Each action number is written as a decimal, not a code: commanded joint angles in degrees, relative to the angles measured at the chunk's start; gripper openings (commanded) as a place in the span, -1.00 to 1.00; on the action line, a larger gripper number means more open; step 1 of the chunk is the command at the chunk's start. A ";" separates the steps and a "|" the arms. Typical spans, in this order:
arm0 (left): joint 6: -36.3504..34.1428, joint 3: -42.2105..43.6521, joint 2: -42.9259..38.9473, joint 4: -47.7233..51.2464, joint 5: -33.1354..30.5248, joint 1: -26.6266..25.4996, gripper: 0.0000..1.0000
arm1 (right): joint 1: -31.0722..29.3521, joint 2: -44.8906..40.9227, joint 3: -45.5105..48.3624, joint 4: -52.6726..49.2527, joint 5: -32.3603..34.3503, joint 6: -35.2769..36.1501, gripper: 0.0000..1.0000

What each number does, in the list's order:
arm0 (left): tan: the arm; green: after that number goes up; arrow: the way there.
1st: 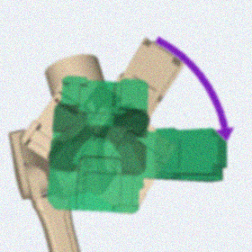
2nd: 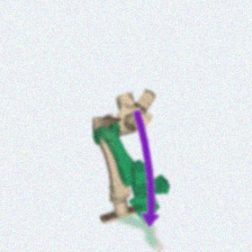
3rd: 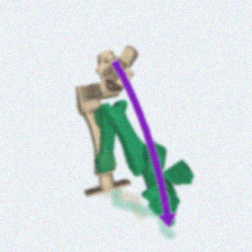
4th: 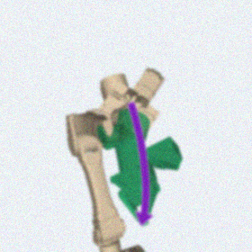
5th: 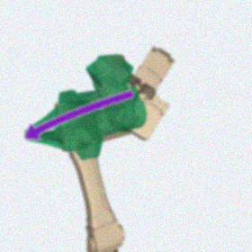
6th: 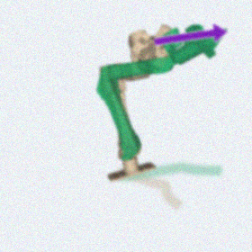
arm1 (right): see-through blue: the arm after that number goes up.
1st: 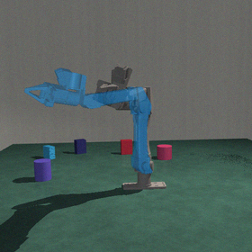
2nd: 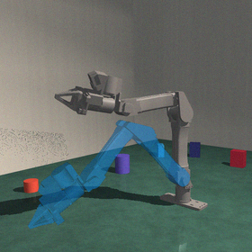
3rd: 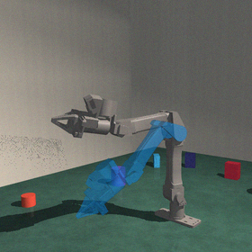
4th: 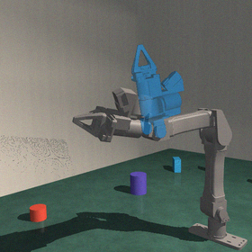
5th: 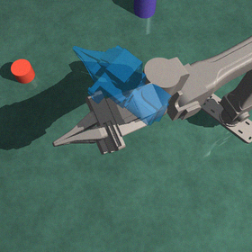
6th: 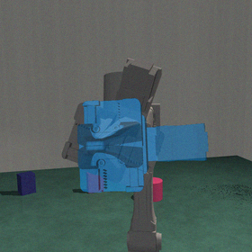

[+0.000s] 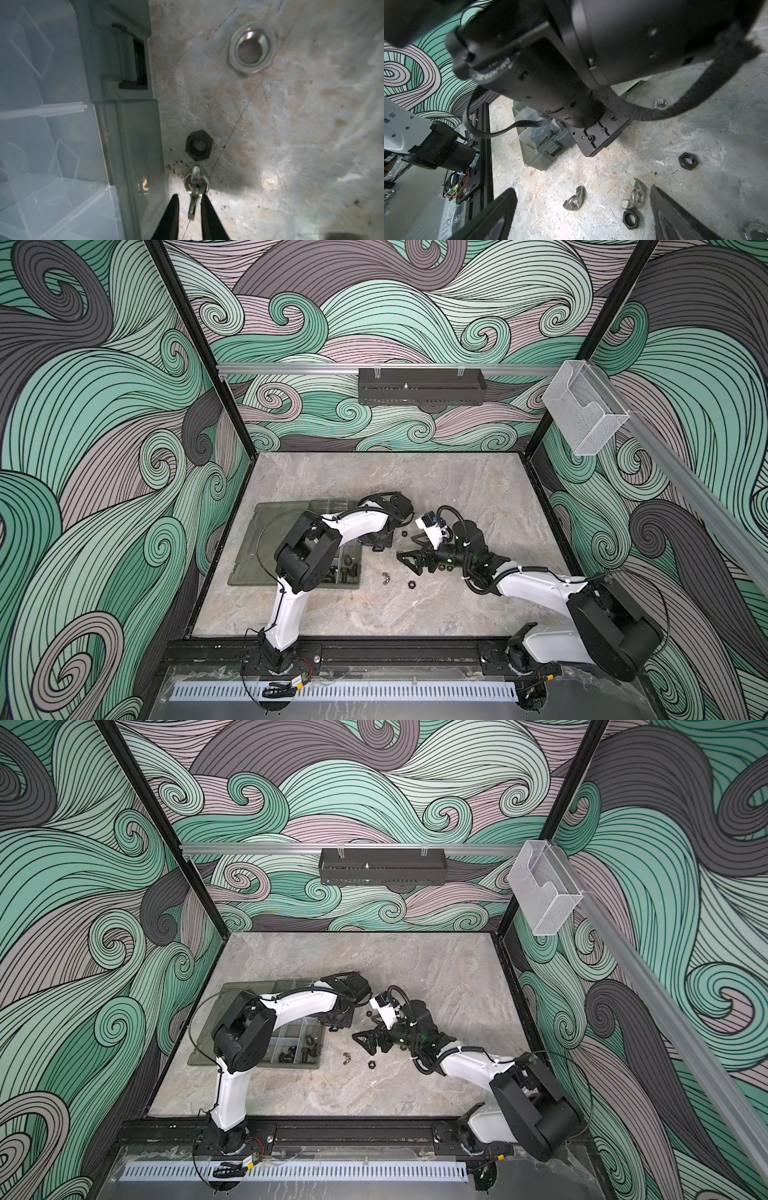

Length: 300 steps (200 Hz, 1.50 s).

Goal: Sort the screws and nuts into containers
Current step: 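Lower the left gripper onto a silver wing nut and close it, then lift the silver wing nut and carry it over a box compartment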

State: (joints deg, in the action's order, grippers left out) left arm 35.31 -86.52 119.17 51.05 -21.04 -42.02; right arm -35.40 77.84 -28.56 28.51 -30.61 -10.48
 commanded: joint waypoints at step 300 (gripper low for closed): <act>-2.00 8.74 -18.01 2.54 2.35 -1.97 -0.96 | -0.69 0.58 -1.25 1.28 -2.52 1.85 0.99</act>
State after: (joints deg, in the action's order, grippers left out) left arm 33.47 -78.74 105.14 51.31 -16.38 -44.64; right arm -35.44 79.50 -28.91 29.17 -31.88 -10.70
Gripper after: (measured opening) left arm 0.055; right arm 0.993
